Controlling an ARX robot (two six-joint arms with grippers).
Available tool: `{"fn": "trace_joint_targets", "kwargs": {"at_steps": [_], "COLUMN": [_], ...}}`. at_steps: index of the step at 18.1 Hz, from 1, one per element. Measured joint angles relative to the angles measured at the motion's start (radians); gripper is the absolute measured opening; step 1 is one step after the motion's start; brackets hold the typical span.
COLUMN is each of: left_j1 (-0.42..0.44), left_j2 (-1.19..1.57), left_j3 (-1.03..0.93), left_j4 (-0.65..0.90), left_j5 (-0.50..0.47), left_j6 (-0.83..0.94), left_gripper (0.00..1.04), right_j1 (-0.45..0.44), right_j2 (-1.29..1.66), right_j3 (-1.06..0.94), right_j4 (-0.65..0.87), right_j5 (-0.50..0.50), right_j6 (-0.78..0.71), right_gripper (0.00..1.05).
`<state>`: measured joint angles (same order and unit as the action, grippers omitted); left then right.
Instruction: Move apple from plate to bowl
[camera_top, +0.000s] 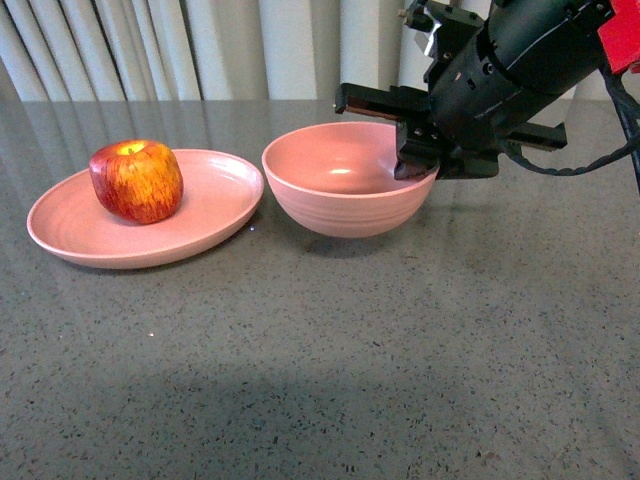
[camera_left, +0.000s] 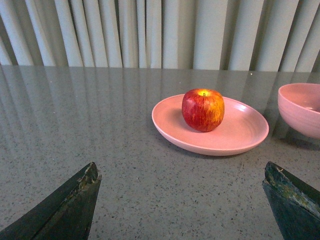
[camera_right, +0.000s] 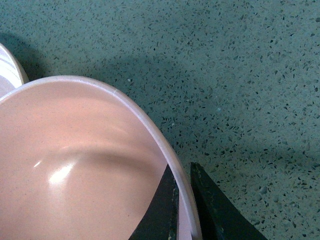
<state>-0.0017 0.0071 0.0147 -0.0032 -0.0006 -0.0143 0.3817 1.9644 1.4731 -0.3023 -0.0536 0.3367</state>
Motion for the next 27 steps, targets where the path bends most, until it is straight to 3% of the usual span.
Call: {"fn": "trace_joint_targets", "kwargs": {"at_steps": [16, 20, 27], "left_j1": [0.000, 0.000, 0.000], "left_j2": [0.000, 0.000, 0.000], "left_j3": [0.000, 0.000, 0.000], "left_j4": [0.000, 0.000, 0.000], "left_j5": [0.000, 0.000, 0.000], "left_j6": [0.000, 0.000, 0.000], "left_gripper": [0.98, 0.98, 0.98], "right_j1": [0.029, 0.029, 0.010], "right_j2": [0.051, 0.051, 0.045], "right_j3": [0.020, 0.020, 0.000], "right_j4": [0.004, 0.006, 0.025], "right_j5": [0.020, 0.016, 0.001], "right_j6": [0.037, 0.039, 0.045], "right_gripper": [0.05, 0.34, 1.00]}}
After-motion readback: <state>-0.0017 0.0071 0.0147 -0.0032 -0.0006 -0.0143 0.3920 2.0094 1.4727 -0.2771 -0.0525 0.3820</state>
